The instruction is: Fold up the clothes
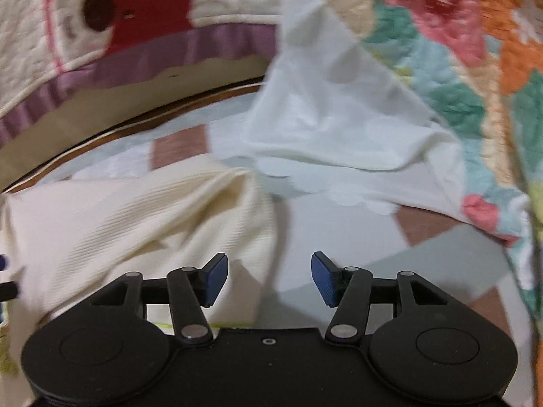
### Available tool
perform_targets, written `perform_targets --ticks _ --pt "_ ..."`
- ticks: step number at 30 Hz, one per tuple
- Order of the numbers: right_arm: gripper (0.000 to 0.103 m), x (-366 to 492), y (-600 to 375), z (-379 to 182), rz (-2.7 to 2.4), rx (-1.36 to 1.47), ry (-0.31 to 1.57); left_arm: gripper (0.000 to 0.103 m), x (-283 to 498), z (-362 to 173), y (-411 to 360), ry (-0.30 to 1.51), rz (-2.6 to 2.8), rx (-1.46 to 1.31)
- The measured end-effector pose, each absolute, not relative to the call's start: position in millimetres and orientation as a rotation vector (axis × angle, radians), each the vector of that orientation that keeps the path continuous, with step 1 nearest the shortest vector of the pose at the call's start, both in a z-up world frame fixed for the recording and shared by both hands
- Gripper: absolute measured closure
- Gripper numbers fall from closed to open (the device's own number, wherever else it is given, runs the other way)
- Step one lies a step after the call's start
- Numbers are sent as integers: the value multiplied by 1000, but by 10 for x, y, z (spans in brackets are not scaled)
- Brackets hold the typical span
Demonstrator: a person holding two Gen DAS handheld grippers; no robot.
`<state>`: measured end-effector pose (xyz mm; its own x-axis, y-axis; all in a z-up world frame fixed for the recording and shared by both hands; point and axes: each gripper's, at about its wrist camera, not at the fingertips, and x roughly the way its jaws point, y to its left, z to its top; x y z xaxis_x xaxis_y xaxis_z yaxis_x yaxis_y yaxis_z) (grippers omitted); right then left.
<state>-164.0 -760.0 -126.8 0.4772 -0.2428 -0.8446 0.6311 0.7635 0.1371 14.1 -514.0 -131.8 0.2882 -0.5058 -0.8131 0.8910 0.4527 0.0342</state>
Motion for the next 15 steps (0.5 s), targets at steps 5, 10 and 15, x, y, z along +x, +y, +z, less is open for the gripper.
perform_targets --ticks 5,10,15 --pt "55 -1469 -7478 -1359 -535 409 917 58 -53 -1474 -5131 835 -989 635" --pt "98 -1327 -7587 -1181 -539 271 734 58 10 -1403 -5047 853 -956 587" --pt "98 -1601 -7230 -466 -722 -223 397 56 36 -1364 -4947 843 -941 574"
